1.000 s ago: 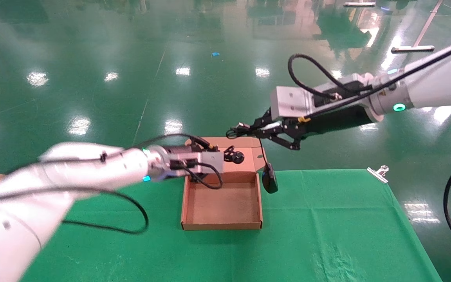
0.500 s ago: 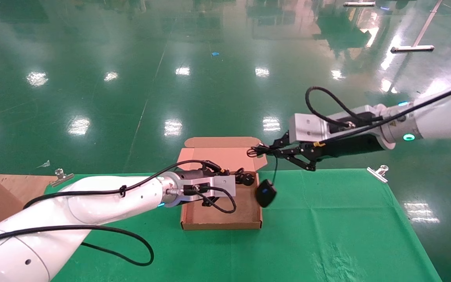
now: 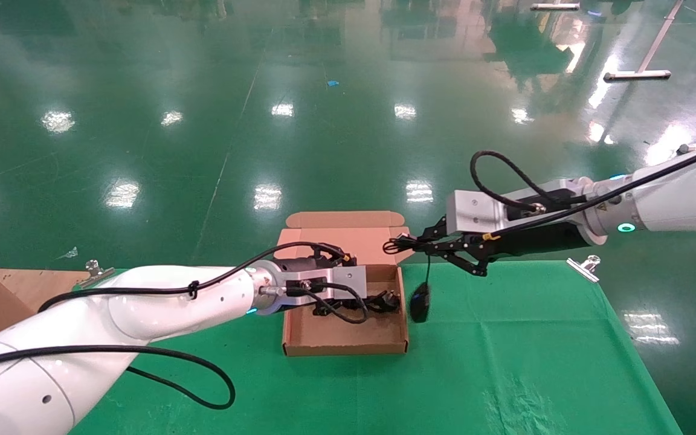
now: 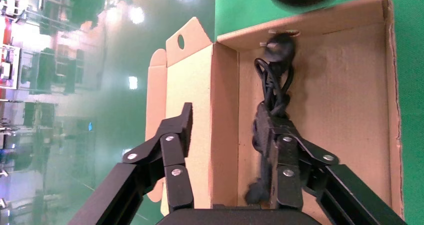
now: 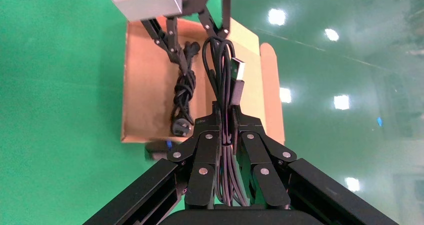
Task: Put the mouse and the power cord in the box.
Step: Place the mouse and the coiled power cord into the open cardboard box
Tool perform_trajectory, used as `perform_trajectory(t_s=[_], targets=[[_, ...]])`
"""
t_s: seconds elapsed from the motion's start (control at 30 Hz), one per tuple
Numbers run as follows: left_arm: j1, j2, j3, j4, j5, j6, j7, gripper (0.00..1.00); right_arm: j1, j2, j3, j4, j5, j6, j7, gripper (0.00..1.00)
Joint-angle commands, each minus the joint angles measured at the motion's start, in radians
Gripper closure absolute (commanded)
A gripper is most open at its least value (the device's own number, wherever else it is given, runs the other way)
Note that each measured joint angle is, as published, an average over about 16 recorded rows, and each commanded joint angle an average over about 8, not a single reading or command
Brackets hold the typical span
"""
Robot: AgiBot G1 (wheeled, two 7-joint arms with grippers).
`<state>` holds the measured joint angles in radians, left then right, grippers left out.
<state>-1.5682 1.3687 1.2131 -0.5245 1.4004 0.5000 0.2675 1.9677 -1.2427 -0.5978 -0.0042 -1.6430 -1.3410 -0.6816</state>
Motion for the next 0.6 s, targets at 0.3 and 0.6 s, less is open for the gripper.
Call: perform_trajectory(t_s=[0.3, 0.6], targets=[[-0.019, -0.008, -0.017, 0.03, -0.134, -0.052, 0.015, 0.0, 0.018, -0.065, 0.001, 0.017, 0.002, -0.019, 0.021, 1.0], [-0.05, -0.123, -0.1, 0.09, -0.268, 0.078, 0.092, 0.0, -0.023, -0.122, 0.006, 0.111, 0.027, 0.024, 0.063, 1.0]])
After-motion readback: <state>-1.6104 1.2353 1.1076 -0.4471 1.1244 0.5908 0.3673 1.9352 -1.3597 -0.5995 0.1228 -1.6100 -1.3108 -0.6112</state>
